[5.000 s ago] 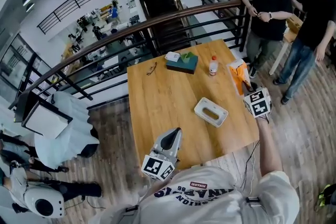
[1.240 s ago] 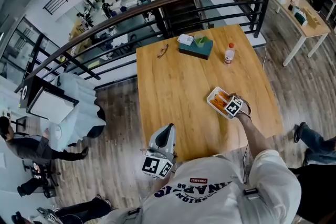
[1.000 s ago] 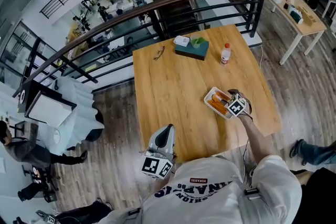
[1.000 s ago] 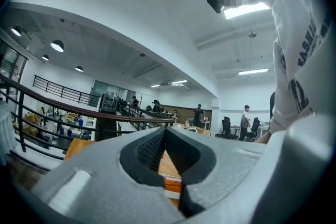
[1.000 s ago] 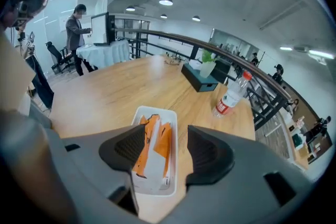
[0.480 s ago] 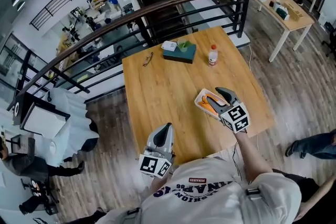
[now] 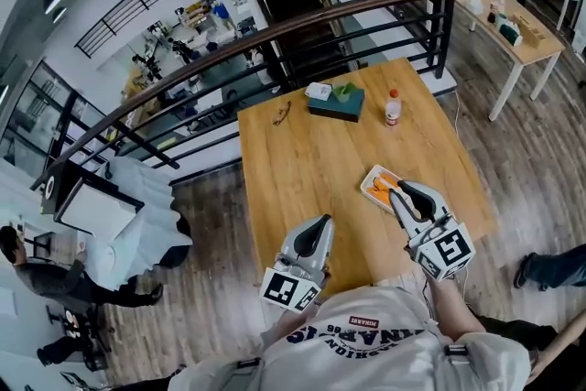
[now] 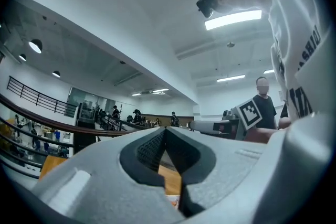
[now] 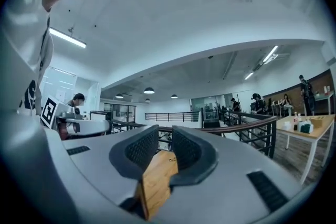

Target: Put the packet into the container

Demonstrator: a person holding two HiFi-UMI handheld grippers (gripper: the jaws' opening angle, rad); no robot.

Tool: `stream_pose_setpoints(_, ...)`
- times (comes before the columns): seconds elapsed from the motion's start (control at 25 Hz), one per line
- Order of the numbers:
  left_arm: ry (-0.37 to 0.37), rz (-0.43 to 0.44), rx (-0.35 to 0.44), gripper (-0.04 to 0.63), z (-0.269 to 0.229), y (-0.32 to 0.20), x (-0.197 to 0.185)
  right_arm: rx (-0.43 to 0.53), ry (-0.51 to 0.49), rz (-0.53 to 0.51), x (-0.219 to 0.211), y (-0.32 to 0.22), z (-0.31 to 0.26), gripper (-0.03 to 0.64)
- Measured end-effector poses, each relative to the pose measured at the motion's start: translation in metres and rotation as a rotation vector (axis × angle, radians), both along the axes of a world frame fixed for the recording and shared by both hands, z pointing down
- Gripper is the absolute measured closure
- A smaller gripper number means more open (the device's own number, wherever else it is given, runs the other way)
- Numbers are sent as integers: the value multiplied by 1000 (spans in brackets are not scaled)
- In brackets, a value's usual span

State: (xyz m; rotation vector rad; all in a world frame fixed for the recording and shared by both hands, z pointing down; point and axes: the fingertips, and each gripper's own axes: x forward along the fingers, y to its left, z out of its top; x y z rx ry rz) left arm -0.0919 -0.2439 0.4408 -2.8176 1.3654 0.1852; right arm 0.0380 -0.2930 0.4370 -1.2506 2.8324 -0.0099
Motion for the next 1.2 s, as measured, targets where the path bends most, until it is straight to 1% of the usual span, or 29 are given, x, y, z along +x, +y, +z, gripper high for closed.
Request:
stream_pose_setpoints(0.08, -6, 4, 7, 591, -2, 2, 1, 3, 13, 8, 3, 6, 0, 558)
stream_pose_setpoints(0.16, -8, 8, 9, 591, -3, 3, 3, -1, 32, 3, 6, 12, 2, 607)
stream_pose_setpoints(0.28, -13, 18, 14, 591, -3, 3, 5, 2, 74, 5, 6, 17, 7, 609)
stream_pose_setpoints(0.56, -14, 11, 17, 591, 3, 4, 2, -27, 106, -2, 1, 21, 27, 611)
stream_pose_setpoints(0.92, -16, 13, 10, 591, 5, 5, 3, -35, 115, 11, 5, 20, 30, 611)
stream_pose_setpoints(1.2, -19, -10, -5, 591, 13, -1, 1, -71, 138, 11, 7, 12, 46, 611)
